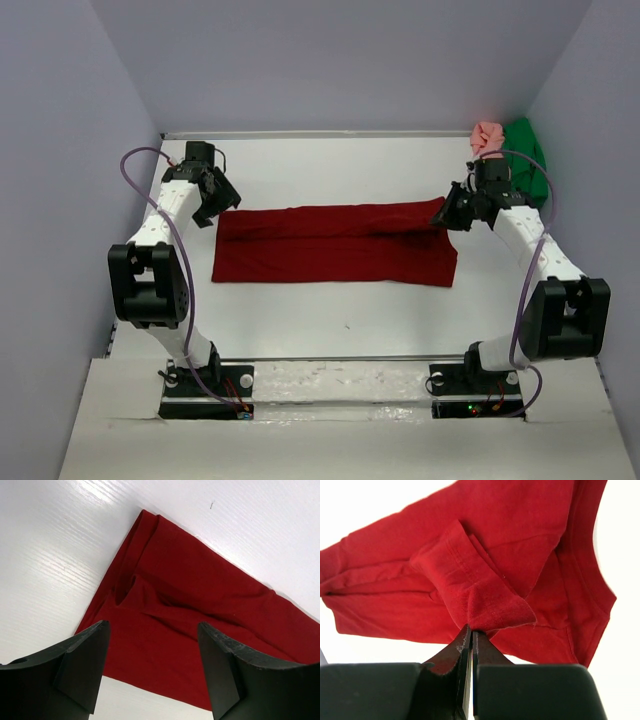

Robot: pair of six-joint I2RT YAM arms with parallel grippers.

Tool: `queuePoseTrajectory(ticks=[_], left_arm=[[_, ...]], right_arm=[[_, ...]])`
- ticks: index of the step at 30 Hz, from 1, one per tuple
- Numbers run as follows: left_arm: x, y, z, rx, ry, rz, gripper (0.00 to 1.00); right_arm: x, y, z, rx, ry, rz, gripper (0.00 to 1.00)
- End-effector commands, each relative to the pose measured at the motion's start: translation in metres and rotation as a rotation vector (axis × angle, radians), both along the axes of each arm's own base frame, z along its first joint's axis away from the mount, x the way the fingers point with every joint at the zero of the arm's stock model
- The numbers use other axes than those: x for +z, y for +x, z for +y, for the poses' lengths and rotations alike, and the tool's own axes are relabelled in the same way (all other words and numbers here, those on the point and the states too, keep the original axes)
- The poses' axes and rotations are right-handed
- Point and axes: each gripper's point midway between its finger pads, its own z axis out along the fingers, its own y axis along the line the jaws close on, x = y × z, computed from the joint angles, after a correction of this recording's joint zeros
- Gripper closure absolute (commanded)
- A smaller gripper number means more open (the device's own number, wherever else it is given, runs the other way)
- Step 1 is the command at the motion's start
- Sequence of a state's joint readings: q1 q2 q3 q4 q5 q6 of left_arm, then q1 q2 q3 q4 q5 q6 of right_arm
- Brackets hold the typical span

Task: Fold and stack the t-shirts
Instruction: Fold the tshirt

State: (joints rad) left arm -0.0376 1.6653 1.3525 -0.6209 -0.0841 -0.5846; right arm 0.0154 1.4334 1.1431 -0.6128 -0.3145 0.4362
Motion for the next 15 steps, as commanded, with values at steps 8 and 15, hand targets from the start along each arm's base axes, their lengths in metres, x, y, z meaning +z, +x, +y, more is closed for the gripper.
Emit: queuePoseTrajectory(ticks=[8, 15], left_arm=[[-0.001, -0.003, -0.014, -0.049, 0.058, 0.026, 0.32], [-0.033, -0.020, -0.010, -0.032, 0.126, 0.132, 0.25]], right_arm=[[0.014, 0.017, 0.007, 0.025, 0.000, -0.080, 1.00], [0.031, 0.026, 0.009, 0.038, 0.002, -0.126, 1.00]])
